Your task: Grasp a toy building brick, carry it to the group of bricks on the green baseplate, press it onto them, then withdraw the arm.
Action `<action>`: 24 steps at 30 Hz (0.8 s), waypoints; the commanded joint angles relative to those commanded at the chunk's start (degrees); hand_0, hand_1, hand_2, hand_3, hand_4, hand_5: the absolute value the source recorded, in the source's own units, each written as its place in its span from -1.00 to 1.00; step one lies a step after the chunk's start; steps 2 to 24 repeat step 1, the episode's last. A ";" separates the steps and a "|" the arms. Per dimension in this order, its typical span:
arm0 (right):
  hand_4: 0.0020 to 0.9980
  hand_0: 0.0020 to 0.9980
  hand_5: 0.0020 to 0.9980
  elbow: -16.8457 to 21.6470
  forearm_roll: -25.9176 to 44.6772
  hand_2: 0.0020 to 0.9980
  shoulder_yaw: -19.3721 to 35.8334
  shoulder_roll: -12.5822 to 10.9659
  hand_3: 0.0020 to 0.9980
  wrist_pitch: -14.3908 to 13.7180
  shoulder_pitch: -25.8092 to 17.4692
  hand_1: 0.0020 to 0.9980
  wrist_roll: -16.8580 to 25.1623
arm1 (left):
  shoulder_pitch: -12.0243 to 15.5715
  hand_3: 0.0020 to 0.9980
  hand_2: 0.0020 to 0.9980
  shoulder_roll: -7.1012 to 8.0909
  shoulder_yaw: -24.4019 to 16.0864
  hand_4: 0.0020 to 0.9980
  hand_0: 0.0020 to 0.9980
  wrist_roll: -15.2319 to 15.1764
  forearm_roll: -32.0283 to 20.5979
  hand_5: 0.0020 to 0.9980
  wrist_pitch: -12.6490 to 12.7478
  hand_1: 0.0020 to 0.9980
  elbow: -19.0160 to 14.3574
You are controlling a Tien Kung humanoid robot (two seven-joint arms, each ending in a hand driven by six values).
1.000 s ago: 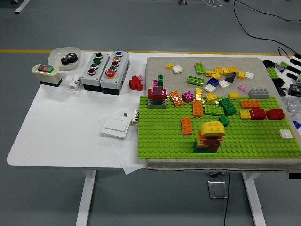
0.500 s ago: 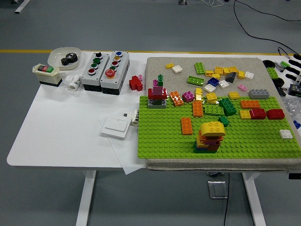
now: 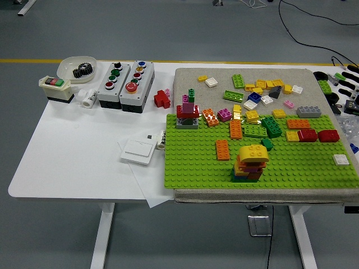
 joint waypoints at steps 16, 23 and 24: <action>1.00 0.63 0.66 -0.02 0.00 0.61 -0.01 0.01 0.59 -0.01 0.00 0.58 0.00 | 0.02 0.17 0.45 0.00 -0.04 0.29 0.51 0.02 0.05 0.32 -0.02 0.54 0.00; 1.00 0.63 0.66 -0.02 0.00 0.61 -0.01 0.01 0.59 -0.01 0.00 0.58 0.00 | 0.02 0.17 0.45 0.00 -0.04 0.29 0.51 0.02 0.05 0.32 -0.02 0.54 0.00; 1.00 0.63 0.66 -0.02 0.00 0.61 -0.01 0.01 0.59 -0.01 0.00 0.58 0.00 | 0.02 0.17 0.45 0.00 -0.04 0.29 0.51 0.02 0.05 0.32 -0.02 0.54 0.00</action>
